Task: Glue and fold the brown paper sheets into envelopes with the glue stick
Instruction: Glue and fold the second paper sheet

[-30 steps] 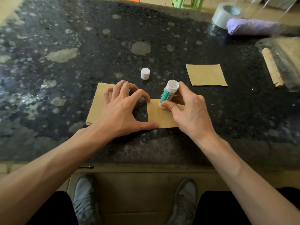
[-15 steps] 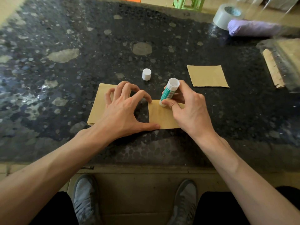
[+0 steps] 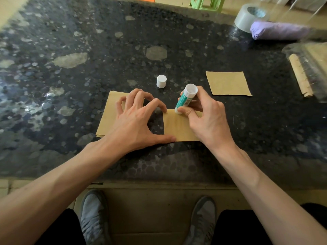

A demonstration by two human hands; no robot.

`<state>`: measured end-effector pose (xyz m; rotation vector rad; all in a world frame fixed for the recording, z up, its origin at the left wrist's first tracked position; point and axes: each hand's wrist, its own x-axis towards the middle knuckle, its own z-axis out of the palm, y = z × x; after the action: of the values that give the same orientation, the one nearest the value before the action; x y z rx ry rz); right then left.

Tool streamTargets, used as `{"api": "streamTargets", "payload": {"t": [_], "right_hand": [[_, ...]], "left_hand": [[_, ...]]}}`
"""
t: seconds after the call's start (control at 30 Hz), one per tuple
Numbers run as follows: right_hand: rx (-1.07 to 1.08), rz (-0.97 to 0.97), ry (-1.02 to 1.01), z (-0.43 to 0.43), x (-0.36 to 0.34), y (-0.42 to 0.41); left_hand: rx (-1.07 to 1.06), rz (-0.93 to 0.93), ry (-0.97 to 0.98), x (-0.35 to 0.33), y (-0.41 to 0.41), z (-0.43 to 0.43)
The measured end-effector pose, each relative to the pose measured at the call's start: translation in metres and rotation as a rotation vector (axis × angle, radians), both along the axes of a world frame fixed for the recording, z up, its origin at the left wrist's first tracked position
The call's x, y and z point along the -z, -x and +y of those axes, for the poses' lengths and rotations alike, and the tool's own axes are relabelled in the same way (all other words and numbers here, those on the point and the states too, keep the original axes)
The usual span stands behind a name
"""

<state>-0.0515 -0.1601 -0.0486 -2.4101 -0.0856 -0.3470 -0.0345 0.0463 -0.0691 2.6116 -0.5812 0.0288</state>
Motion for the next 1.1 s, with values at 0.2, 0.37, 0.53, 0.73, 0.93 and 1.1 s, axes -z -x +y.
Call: {"api": "streamTargets", "payload": {"t": [0.2, 0.37, 0.53, 0.73, 0.93, 1.1], "right_hand": [[-0.001, -0.003, 0.009, 0.000, 0.002, -0.002], [-0.016, -0.023, -0.026, -0.003, 0.007, -0.003], [0.044, -0.158, -0.185, -0.011, 0.002, 0.001], [0.049, -0.035, -0.297, -0.018, -0.009, 0.001], [-0.045, 0.071, -0.140, -0.018, -0.010, 0.004], [-0.105, 0.120, -0.101, -0.013, -0.011, 0.004]], "left_hand": [[0.002, -0.006, 0.001, 0.001, 0.000, 0.000], [0.005, -0.005, -0.004, 0.000, 0.000, 0.000], [0.004, -0.007, -0.007, 0.002, -0.001, 0.001], [0.006, 0.001, -0.003, 0.000, -0.001, 0.000], [-0.002, -0.002, -0.001, -0.001, 0.000, 0.000], [0.008, 0.001, -0.008, 0.000, -0.001, 0.001]]}}
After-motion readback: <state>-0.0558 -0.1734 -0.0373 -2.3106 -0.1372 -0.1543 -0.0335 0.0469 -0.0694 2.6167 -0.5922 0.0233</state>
